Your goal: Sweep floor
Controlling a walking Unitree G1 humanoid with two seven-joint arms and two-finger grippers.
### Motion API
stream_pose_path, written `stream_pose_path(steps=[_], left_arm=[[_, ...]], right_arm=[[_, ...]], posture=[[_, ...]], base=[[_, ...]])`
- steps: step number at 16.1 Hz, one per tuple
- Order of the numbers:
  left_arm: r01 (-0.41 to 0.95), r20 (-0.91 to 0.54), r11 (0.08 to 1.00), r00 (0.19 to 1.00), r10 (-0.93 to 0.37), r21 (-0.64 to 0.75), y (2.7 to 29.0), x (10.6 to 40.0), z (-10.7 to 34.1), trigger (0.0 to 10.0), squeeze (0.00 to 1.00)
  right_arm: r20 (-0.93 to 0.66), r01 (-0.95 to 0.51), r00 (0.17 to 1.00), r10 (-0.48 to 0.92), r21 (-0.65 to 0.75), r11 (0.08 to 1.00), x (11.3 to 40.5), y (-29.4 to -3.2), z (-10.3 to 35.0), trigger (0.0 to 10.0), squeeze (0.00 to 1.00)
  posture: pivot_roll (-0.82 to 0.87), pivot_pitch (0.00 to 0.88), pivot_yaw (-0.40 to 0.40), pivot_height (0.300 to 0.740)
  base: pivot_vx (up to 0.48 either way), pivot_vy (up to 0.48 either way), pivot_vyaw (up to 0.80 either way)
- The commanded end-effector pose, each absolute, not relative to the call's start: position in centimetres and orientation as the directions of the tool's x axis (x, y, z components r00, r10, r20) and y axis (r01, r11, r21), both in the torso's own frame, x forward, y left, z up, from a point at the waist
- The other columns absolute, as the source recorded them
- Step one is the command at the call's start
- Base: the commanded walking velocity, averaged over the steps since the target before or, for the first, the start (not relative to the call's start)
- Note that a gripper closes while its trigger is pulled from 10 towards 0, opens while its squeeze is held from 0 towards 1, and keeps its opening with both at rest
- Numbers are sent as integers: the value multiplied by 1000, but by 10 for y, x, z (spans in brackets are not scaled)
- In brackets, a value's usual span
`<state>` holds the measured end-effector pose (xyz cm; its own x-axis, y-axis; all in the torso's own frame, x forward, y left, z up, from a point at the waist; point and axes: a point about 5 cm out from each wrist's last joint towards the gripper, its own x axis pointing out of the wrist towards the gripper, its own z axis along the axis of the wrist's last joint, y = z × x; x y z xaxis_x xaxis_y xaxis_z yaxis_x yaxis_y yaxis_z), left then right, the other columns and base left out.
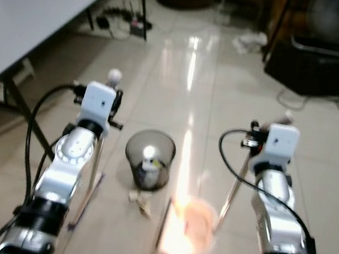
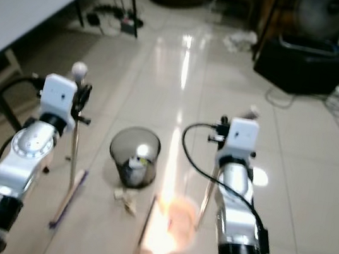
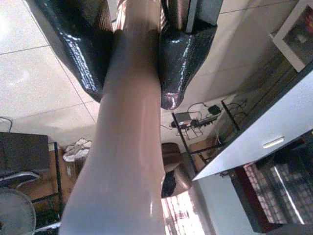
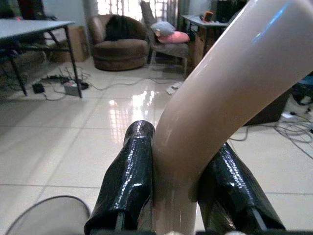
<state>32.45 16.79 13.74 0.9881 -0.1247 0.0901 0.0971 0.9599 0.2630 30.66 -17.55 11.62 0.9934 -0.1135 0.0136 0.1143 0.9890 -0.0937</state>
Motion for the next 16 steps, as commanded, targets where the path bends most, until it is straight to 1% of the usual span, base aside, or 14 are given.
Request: stream_pose_path(steps=[1, 10, 13, 16], left_arm=[[94, 139, 957, 981, -136, 275, 168, 326, 149, 10000, 0], [93, 126, 955, 983, -133, 282, 172, 323, 146, 10000, 0], [102, 107, 953, 985, -137, 284, 172, 322, 142, 10000, 0], [123, 82, 954, 985, -151, 275, 171, 319, 136, 10000, 0]], right_arm=[[55, 124, 991, -119, -106, 987, 308, -177, 126, 10000, 0], [23, 107, 994, -105, -90, 990, 303, -174, 117, 10000, 0], [13, 106, 994, -105, -89, 990, 298, -174, 114, 10000, 0], [-3, 111, 994, -112, -99, 989, 292, -177, 111, 10000, 0]], posture=[[27, 22, 42, 740], [29, 33, 42, 740], [26, 51, 47, 740], [21, 88, 52, 740]], base=[[379, 0, 0], [377, 0, 0], [355, 0, 0], [346, 0, 0]])
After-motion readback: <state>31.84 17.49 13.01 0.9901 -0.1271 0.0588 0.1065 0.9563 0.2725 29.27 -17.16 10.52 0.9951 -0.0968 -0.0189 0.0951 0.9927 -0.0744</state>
